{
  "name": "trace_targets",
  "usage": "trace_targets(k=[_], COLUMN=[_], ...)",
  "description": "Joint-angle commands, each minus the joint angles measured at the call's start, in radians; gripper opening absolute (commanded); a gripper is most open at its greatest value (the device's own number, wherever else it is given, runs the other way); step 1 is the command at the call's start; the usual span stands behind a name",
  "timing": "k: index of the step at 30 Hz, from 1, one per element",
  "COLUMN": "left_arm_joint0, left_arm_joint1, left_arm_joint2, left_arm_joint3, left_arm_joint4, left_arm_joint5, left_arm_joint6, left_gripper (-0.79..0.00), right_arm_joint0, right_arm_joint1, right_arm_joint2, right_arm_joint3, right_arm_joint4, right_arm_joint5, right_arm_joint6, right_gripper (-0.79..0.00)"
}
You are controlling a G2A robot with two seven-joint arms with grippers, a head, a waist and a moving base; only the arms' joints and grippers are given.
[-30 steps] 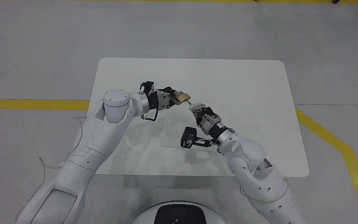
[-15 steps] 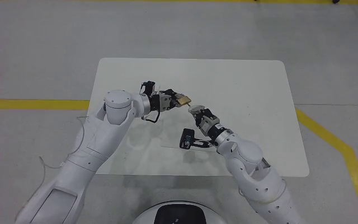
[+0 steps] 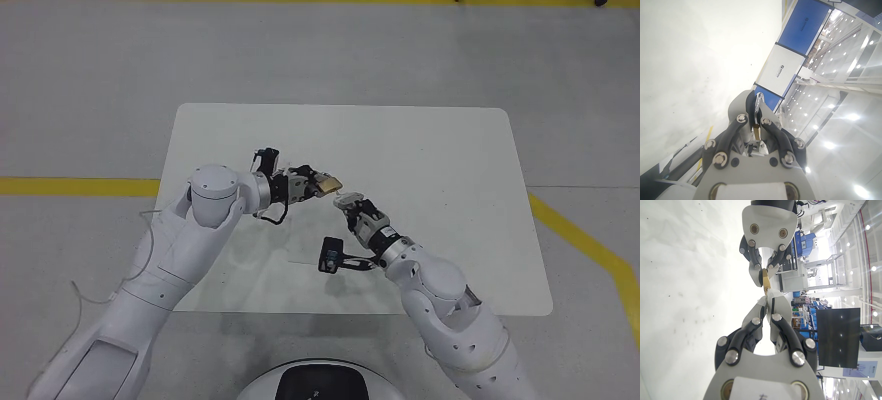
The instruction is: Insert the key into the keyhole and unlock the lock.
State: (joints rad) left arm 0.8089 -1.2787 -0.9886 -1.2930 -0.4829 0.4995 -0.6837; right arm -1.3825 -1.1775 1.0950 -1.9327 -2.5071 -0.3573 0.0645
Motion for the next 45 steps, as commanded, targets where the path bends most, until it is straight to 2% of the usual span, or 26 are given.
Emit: trace_targets(k=[1, 24, 32, 34, 35, 36, 41, 45], left_arm_joint0=[0.002, 0.02, 0.023, 0.021, 0.021, 0.02, 0.02, 0.017], left_arm_joint1=[0.0, 0.01, 0.009, 0.01, 0.01, 0.01, 0.009, 0.008], left_arm_joint2=[0.002, 0.02, 0.011, 0.007, 0.005, 0.003, 0.001, 0.0], left_arm_joint3=[-0.002, -0.023, -0.018, -0.014, -0.011, -0.01, -0.007, -0.004], left_arm_joint4=[0.002, 0.097, 0.069, 0.066, 0.065, 0.064, 0.056, 0.05], left_arm_joint5=[-0.002, -0.059, -0.058, -0.057, -0.057, -0.058, -0.058, -0.058], left_arm_joint6=[-0.006, -0.062, -0.078, -0.079, -0.078, -0.079, -0.079, -0.081], left_gripper=[-0.785, -0.785, -0.785, -0.785, -0.785, -0.785, -0.785, -0.785], right_arm_joint0=[-0.001, 0.0, 0.002, 0.001, 0.0, -0.002, -0.008, -0.012], right_arm_joint1=[0.0, -0.002, -0.005, -0.005, -0.006, -0.006, -0.006, -0.007], right_arm_joint2=[0.0, 0.004, 0.003, 0.004, 0.005, 0.006, 0.013, 0.018], right_arm_joint3=[-0.001, 0.005, 0.003, 0.002, 0.0, -0.001, -0.007, -0.011], right_arm_joint4=[-0.004, -0.023, -0.028, -0.028, -0.027, -0.025, -0.021, -0.02], right_arm_joint5=[0.0, -0.035, -0.023, -0.017, -0.013, -0.01, 0.0, 0.005], right_arm_joint6=[0.002, -0.002, 0.006, 0.01, 0.011, 0.012, 0.012, 0.011], right_gripper=[-0.785, -0.785, -0.785, -0.717, -0.628, -0.582, -0.493, -0.474])
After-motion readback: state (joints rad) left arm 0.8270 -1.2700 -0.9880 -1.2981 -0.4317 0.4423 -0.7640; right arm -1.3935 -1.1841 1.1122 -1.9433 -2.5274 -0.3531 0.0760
